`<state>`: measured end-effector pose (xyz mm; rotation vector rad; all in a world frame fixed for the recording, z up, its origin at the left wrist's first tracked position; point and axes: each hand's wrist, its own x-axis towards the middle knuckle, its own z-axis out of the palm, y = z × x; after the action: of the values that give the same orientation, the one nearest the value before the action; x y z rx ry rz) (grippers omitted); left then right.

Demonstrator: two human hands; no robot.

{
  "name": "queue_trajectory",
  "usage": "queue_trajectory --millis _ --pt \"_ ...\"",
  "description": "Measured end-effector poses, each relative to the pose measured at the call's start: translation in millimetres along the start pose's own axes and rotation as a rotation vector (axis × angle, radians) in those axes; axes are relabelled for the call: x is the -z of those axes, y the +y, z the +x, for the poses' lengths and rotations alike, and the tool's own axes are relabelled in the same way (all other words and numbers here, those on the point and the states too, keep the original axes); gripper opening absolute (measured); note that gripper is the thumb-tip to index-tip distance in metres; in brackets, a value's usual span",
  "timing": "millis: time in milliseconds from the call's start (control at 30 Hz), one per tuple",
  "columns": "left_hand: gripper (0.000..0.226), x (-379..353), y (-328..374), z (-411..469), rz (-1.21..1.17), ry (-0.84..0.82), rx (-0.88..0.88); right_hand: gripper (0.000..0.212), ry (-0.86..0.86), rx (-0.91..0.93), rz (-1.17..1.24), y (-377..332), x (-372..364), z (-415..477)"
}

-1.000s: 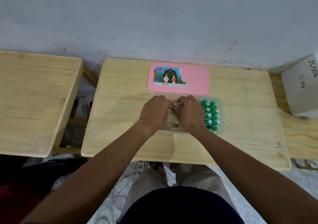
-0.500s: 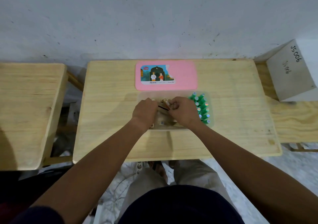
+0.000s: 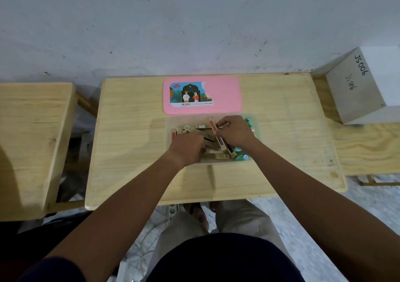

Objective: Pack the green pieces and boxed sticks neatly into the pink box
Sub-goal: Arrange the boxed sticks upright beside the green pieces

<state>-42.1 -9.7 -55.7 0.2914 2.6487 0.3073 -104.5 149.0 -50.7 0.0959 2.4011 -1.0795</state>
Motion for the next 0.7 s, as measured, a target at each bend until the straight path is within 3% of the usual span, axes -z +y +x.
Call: queue_trajectory --millis 100,200,500,567,700 --pt "0.018 1 -5 -2 -0.13 0.015 -0.008 0.018 -0.001 -0.02 0.006 0 4 1" --pt "0.026 14 -18 -14 -0.389 0.106 0.016 0.013 -0.024 -0.022 0.012 -3 7 -1" --pt "0.018 44 -60 -23 -1.207 0.25 0.393 0.011 -0.16 -0.056 0.065 -12 -20 -4" --pt "0.02 42 -59 -21 -1.204 0.266 0.427 0.014 -0.223 -0.088 0.113 -12 -26 -5" --pt "0.022 40 -55 -12 -0.979 0.282 0.433 0.013 -0.279 -0.086 0.146 -11 -30 -8"
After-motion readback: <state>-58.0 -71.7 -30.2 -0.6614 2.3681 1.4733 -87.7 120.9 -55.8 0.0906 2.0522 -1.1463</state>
